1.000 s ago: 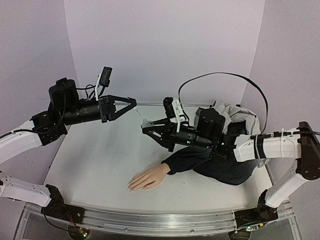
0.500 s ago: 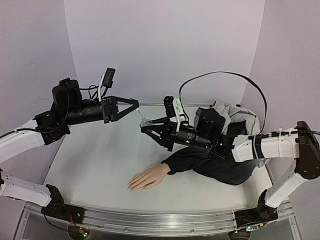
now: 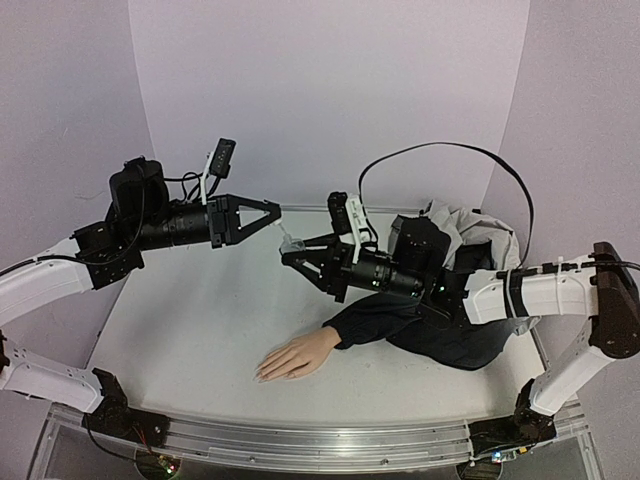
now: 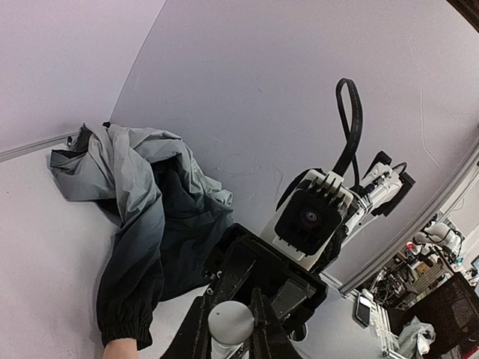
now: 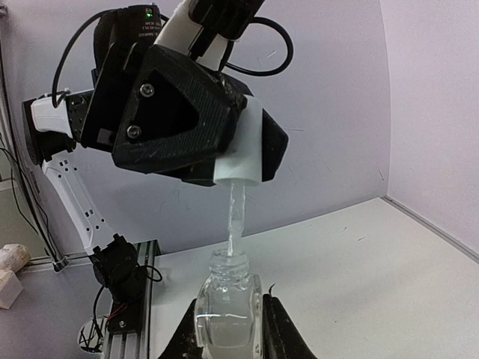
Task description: Paint the nails
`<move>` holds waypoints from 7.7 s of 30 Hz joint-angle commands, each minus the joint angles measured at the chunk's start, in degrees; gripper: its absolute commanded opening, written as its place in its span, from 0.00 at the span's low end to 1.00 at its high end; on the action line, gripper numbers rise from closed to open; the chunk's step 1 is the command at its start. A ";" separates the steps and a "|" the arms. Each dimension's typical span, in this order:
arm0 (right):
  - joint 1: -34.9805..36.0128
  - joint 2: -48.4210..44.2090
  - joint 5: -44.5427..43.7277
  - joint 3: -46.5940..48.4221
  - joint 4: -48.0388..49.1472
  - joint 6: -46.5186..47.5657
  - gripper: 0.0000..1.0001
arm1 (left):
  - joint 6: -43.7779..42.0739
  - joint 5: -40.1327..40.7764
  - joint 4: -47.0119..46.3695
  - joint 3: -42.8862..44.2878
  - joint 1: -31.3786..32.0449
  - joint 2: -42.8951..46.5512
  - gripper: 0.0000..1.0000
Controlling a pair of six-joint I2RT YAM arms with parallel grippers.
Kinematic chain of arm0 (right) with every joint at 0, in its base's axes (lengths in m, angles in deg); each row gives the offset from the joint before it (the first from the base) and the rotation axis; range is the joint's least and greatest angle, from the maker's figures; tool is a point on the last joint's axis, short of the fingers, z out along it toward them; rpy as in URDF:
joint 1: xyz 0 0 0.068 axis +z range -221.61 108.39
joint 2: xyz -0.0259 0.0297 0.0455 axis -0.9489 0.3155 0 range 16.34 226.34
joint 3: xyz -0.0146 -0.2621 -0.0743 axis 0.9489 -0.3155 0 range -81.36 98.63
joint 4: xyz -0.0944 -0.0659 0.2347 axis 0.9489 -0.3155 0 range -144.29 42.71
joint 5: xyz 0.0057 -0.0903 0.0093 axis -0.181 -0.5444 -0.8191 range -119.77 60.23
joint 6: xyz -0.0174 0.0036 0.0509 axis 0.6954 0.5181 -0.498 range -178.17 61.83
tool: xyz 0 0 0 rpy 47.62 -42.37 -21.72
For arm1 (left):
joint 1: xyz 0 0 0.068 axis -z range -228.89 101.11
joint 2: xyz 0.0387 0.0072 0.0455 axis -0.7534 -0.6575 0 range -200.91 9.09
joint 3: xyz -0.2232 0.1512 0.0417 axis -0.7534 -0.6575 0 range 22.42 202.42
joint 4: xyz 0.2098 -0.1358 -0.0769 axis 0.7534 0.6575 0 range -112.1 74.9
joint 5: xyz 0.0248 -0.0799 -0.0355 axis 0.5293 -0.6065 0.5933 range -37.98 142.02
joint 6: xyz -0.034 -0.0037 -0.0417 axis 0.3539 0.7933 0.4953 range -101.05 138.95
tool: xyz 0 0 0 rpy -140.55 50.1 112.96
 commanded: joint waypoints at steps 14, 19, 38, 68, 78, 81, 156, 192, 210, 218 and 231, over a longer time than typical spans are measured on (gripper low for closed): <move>0.06 0.38 -1.48 4.91 6.41 -0.83 0.00 | 0.67 -4.00 -3.60 0.94 -0.01 -1.75 0.00; 0.05 0.38 -3.10 5.47 6.41 -0.19 0.00 | 0.76 -3.95 -3.58 1.07 0.39 -2.89 0.00; -0.09 -1.63 -0.22 5.12 -5.64 11.17 0.00 | -4.66 4.29 33.18 16.83 -1.02 -1.38 0.94; -0.03 -0.02 0.00 8.39 -7.30 10.68 0.00 | -9.44 -3.71 45.34 27.72 -1.57 -11.47 0.50; -0.02 1.11 0.68 9.18 -7.98 10.61 0.00 | -8.63 -4.72 43.56 27.63 -1.59 -11.91 0.34; -0.01 1.28 0.58 9.38 -8.09 10.51 0.00 | -8.55 -5.01 43.24 27.28 -1.56 -11.87 0.32; -0.02 -22.05 -33.20 -9.16 -18.64 7.92 0.00 | 0.15 3.81 36.57 -7.30 -8.66 2.86 0.00; -0.04 -18.14 -37.22 -6.72 -19.34 7.10 0.00 | 15.34 18.22 16.98 -22.80 1.97 -5.32 0.00; -0.01 -19.05 -36.66 -8.77 -17.96 6.69 0.00 | 15.14 13.38 17.03 -23.93 6.47 -3.37 0.00; -0.04 -20.59 -36.10 -9.78 -17.52 6.04 0.00 | 14.70 15.41 17.01 -21.68 9.18 -7.12 0.00; -0.02 -20.00 -35.76 -9.45 -17.41 5.94 0.00 | 18.91 19.84 20.94 -22.34 9.21 -6.83 0.00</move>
